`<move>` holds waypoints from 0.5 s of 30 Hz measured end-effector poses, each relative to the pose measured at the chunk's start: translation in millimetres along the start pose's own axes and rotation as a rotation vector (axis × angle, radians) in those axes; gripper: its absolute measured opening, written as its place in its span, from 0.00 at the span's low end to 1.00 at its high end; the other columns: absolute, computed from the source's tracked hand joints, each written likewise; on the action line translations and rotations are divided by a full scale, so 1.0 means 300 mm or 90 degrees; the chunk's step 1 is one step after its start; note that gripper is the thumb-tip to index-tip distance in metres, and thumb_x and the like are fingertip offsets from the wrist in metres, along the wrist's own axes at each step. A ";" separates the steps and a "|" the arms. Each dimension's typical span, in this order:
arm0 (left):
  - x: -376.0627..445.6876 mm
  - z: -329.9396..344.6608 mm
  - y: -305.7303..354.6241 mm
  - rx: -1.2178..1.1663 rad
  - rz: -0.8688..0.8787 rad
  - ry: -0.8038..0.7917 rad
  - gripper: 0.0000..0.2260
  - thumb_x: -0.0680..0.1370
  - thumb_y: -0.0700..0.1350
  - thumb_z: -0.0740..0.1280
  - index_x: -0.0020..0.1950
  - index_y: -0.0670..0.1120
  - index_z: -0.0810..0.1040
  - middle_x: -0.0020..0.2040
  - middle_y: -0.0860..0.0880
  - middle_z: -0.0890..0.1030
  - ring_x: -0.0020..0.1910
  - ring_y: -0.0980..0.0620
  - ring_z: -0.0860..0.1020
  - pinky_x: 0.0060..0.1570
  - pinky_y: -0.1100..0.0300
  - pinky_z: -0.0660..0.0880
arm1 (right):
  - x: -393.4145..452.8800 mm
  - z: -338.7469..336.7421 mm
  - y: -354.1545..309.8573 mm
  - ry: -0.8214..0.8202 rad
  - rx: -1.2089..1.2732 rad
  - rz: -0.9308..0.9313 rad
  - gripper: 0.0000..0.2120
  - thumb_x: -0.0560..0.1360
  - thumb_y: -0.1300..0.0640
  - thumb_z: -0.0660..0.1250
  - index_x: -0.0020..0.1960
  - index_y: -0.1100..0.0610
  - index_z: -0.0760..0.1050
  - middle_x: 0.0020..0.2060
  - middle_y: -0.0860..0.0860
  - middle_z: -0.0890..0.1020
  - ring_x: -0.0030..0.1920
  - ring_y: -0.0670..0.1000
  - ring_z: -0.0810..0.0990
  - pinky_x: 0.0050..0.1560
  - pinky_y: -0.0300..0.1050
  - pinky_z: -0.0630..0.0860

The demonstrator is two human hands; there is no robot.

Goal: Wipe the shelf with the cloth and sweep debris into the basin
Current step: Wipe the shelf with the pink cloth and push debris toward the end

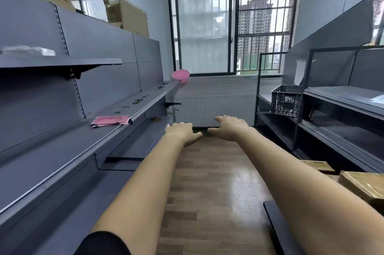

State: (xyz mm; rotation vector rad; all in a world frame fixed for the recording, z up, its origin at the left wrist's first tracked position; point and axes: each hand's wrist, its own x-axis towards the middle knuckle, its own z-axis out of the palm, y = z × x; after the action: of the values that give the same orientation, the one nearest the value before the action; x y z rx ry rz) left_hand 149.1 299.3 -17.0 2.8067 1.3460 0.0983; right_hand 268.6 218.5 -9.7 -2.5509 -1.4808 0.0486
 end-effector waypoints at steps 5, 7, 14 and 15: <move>0.265 -0.035 0.008 -0.015 -0.031 0.024 0.24 0.80 0.57 0.54 0.70 0.44 0.68 0.69 0.43 0.71 0.69 0.43 0.68 0.70 0.49 0.62 | 0.292 -0.035 0.023 0.008 0.015 -0.042 0.28 0.78 0.42 0.56 0.73 0.54 0.59 0.73 0.54 0.64 0.73 0.57 0.62 0.71 0.53 0.59; 0.352 -0.046 -0.006 -0.017 -0.046 0.036 0.24 0.80 0.57 0.54 0.70 0.44 0.67 0.70 0.43 0.71 0.70 0.43 0.68 0.69 0.49 0.63 | 0.404 -0.032 0.013 0.007 0.015 -0.065 0.28 0.78 0.42 0.56 0.73 0.54 0.59 0.73 0.54 0.64 0.73 0.57 0.62 0.71 0.53 0.60; 0.650 -0.025 -0.101 0.008 -0.094 0.019 0.24 0.80 0.56 0.54 0.72 0.44 0.66 0.71 0.42 0.69 0.70 0.43 0.67 0.69 0.49 0.63 | 0.740 0.058 -0.024 -0.026 0.005 -0.112 0.28 0.77 0.40 0.55 0.72 0.54 0.61 0.72 0.55 0.65 0.72 0.57 0.63 0.71 0.53 0.60; 0.695 -0.019 -0.113 0.011 -0.094 0.019 0.24 0.80 0.56 0.55 0.71 0.44 0.66 0.71 0.42 0.69 0.70 0.43 0.67 0.68 0.49 0.63 | 0.788 0.068 -0.026 -0.024 0.005 -0.113 0.28 0.77 0.40 0.55 0.72 0.54 0.61 0.72 0.55 0.66 0.72 0.57 0.64 0.71 0.53 0.60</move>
State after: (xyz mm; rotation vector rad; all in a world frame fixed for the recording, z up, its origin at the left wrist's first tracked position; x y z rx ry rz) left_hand 252.4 482.9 -3.6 2.7181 1.5622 0.1263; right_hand 377.6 429.4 -12.2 -2.4148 -1.7117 0.0777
